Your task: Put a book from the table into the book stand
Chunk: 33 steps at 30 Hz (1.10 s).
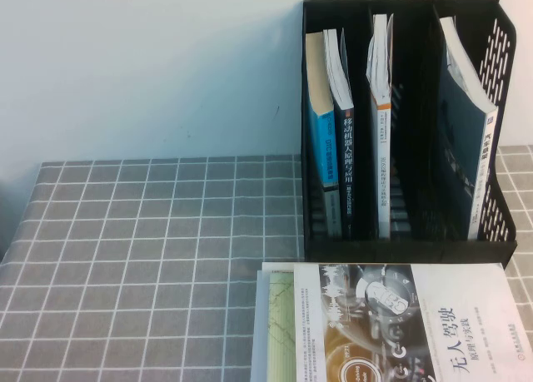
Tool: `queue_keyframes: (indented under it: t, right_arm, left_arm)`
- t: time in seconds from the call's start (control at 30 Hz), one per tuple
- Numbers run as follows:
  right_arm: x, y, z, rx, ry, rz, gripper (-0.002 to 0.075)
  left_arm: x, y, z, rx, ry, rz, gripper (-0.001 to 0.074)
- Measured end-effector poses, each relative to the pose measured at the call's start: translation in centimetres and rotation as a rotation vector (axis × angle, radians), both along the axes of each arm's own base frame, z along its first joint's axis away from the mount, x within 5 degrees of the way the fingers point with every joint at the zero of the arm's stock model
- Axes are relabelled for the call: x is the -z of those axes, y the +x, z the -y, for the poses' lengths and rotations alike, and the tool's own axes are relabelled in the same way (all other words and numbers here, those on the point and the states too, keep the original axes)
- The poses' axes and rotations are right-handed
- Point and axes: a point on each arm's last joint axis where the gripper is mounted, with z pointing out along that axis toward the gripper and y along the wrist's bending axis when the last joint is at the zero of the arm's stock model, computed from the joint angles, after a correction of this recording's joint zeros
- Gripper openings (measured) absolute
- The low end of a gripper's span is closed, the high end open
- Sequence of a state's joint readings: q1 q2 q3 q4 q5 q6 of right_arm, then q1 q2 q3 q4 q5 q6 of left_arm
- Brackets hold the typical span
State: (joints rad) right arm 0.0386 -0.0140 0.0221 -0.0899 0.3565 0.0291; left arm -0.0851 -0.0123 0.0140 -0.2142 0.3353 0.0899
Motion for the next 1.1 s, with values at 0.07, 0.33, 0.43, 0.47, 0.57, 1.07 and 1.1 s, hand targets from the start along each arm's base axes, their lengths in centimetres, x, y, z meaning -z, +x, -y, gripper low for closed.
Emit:
queue_keyframes:
  t: [0.07, 0.33, 0.43, 0.47, 0.57, 1.07, 1.1]
  right_arm:
    - [0.0, 0.0, 0.0, 0.000, 0.000, 0.000, -0.0003]
    - [0.0, 0.0, 0.0, 0.000, 0.000, 0.000, -0.0003]
    - [0.0, 0.0, 0.0, 0.000, 0.000, 0.000, -0.0003]
    - [0.0, 0.0, 0.0, 0.000, 0.000, 0.000, -0.0003]
    - [0.0, 0.0, 0.0, 0.001, -0.011, 0.000, -0.0003]
    - [-5.8, 0.1, -0.6, -0.066, -0.114, 0.671, -0.0003]
    - [-6.2, -0.1, -0.6, -0.070, -0.118, 0.721, -0.0003]
  left_arm:
    - [0.0, 0.0, 0.0, 0.000, 0.002, 0.000, -0.0001]
    - [0.0, 0.0, 0.0, 0.000, 0.003, 0.000, -0.0001]
    - [0.0, 0.0, 0.0, 0.001, 0.005, 0.001, -0.0001]
    - [0.0, 0.0, 0.0, 0.001, 0.005, 0.001, -0.0001]
    - [-0.1, 0.0, 0.0, -0.002, 0.008, 0.013, -0.0001]
    - [-6.7, -0.6, -1.5, -0.164, -0.017, 0.784, -0.0001]
    - [-7.1, -0.9, -1.6, -0.175, -0.024, 0.830, -0.0001]
